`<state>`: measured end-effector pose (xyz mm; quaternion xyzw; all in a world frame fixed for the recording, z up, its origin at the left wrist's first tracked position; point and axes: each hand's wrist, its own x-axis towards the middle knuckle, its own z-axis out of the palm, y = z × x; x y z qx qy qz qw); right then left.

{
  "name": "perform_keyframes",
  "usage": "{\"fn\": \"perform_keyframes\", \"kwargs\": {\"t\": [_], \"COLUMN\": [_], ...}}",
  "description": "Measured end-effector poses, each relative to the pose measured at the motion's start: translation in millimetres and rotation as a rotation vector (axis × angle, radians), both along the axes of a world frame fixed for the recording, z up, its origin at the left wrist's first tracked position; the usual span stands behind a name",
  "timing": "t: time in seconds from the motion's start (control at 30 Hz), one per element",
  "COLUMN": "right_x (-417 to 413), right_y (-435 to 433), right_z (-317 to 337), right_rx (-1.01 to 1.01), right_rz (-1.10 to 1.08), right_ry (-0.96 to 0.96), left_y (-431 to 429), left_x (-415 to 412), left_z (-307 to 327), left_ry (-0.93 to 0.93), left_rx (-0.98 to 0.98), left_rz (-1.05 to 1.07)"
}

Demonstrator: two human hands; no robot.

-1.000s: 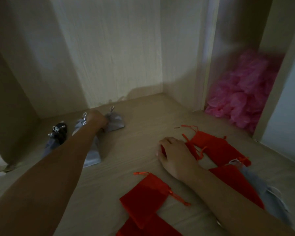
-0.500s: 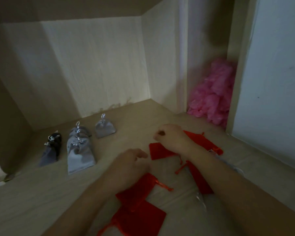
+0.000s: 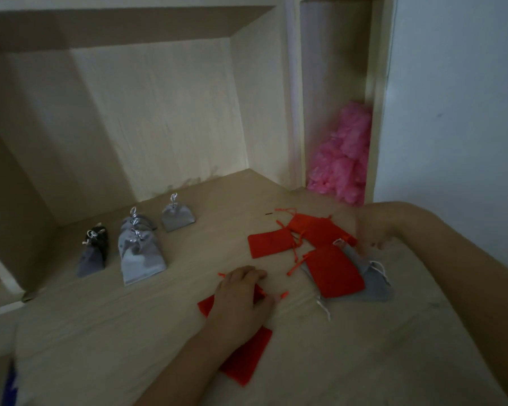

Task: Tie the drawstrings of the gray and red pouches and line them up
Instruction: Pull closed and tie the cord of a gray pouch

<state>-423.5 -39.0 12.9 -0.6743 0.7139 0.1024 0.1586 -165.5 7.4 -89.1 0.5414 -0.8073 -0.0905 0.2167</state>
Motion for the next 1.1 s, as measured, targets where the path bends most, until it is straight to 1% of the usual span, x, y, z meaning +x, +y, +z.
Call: {"fn": "perform_keyframes", "kwargs": {"t": [0.1, 0.17, 0.23, 0.33, 0.4, 0.5, 0.57, 0.63, 0.7, 0.73, 0.8, 0.9, 1.0, 1.07, 1.1], "right_x": [1, 4, 7, 11, 17, 32, 39, 45, 53, 59, 69, 89, 108, 118, 123], "right_y": [9, 14, 19, 24, 28, 27, 24, 21, 19, 18, 17, 16, 15, 10, 7], "right_z": [-10, -16, -17, -9, 3, 21, 29, 34, 38, 40, 43, 44, 40, 34, 30], "right_rx": [-0.032, -0.03, -0.093, -0.317, -0.481, -0.739, -0.958, -1.188, -1.315, -1.322, -1.237, -0.929, -0.656, -0.55, -0.53], "right_rz": [0.008, 0.038, 0.064, 0.071, 0.075, 0.098, 0.123, 0.198, 0.272, 0.293, 0.317, 0.415, 0.512, 0.547, 0.558], "right_ry": [-0.05, -0.078, -0.172, -0.37, -0.425, -0.453, -0.444, -0.433, -0.445, -0.479, -0.603, -0.777, -0.858, -0.861, -0.832], "left_y": [0, -2, -3, -4, -4, -7, -8, -10, -9, -7, -2, 9, 11, 10, 8], "left_x": [0, 2, 4, 5, 5, 9, 10, 11, 12, 13, 13, 10, 9, 13, 17], "left_z": [6, 9, 12, 15, 15, 13, 14, 15, 18, 20, 27, 37, 44, 47, 47], "left_ry": [0.216, 0.277, 0.314, 0.381, 0.436, 0.504, 0.516, 0.54, 0.618, 0.675, 0.777, 0.972, 1.181, 1.259, 1.265], "left_rx": [-0.076, -0.112, -0.11, -0.172, -0.239, -0.311, -0.341, -0.342, -0.332, -0.315, -0.21, -0.035, -0.021, -0.04, -0.062], "left_rz": [0.029, 0.056, 0.07, 0.09, 0.109, 0.106, 0.098, 0.109, 0.112, 0.098, 0.031, -0.047, -0.061, -0.056, -0.047]}}
